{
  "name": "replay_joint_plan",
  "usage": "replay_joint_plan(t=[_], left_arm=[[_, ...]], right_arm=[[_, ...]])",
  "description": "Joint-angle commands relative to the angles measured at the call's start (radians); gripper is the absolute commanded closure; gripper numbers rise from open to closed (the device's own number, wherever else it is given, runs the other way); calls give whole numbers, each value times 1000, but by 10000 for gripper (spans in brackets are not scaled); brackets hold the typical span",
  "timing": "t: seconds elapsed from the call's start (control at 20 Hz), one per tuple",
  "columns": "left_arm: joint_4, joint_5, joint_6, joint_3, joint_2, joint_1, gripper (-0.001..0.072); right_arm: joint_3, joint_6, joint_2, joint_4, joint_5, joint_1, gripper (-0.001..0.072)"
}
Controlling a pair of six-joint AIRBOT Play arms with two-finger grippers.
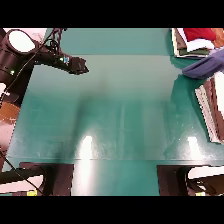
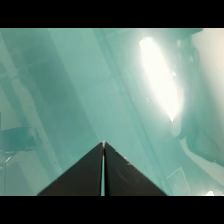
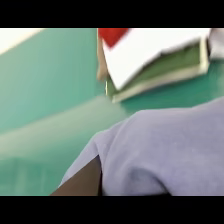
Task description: Fold the shirts.
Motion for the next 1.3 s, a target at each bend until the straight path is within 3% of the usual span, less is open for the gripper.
replay_joint_plan(t=[0.0,0.3,0.7,0.9,1.25], left_arm=[[3,1,0,0,0,-6,681],[3,0,0,0,0,-6,681],[3,0,1,0,0,-6,681],[4,-8,1,0,0,-6,681],[4,-38,27,0,0,-6,681]], right_arm=[[167,-10,-37,0,1,-22,698],[36,-134,116,0,-32,-84,698],[20,-116,234,-23,227,-235,698],[-10,8,261,-263,362,-264,697],[-377,50,421,-670,383,-270,693]])
